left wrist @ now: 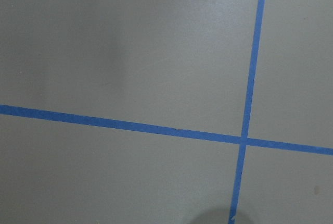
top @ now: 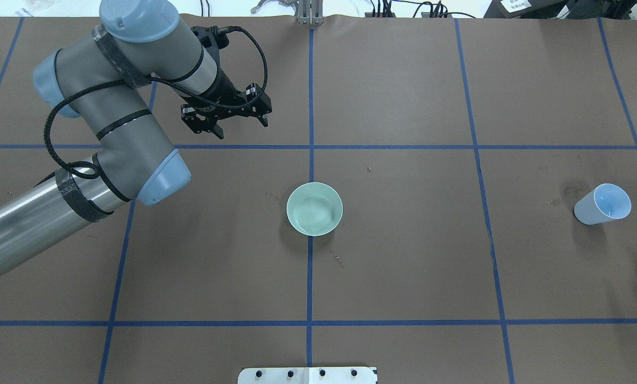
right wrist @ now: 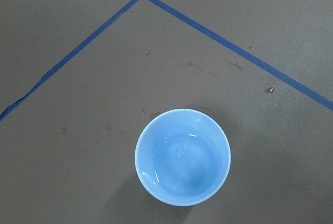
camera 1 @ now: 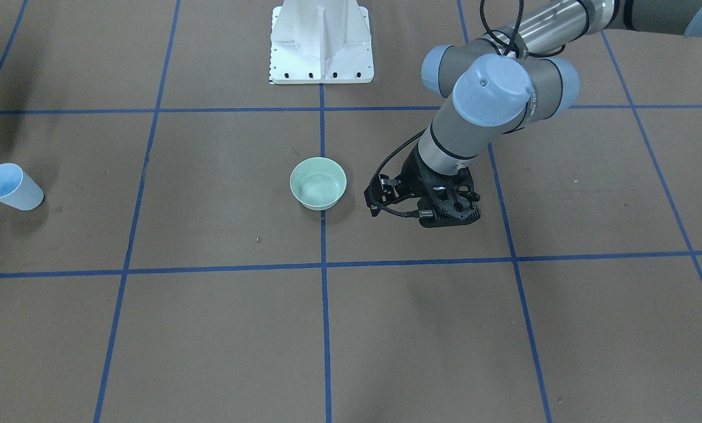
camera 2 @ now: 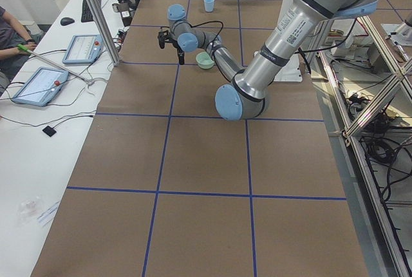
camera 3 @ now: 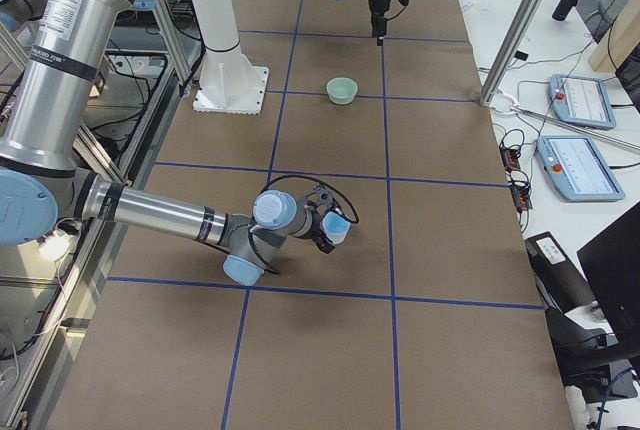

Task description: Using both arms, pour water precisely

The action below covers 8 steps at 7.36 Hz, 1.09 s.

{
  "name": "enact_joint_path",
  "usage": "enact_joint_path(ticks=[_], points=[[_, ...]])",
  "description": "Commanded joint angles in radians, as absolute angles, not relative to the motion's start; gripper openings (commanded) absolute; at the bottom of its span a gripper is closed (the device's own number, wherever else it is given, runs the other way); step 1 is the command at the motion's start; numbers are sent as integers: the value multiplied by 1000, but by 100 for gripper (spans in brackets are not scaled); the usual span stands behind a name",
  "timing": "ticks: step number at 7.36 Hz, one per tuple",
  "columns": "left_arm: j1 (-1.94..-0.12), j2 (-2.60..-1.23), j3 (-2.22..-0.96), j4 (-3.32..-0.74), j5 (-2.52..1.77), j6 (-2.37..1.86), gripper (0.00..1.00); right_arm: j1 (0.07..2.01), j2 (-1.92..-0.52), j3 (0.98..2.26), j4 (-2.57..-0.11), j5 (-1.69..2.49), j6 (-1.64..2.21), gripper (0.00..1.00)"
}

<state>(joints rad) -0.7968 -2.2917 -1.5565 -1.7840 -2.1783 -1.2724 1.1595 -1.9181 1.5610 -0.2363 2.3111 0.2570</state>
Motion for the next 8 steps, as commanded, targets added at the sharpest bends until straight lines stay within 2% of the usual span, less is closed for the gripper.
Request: enact_joint_path(ticks=[1, 3, 4, 8], points=[[-799, -2292, -1565, -1784, -2178, -1289, 100, 1151, -1917, 1506, -164, 2284, 271, 98], [-798, -2292, -1565, -1784, -2178, -1289, 100, 1114, -1910, 1506, -140, 2260, 414, 95], [-798, -2292, -1565, -1784, -2178, -1289, 100, 1085, -1898, 1506, -126, 2228, 413, 99], [-796, -2293, -1566, -1784, -2178, -1289, 100, 1012, -1890, 1496, -101, 2123, 445, 99]])
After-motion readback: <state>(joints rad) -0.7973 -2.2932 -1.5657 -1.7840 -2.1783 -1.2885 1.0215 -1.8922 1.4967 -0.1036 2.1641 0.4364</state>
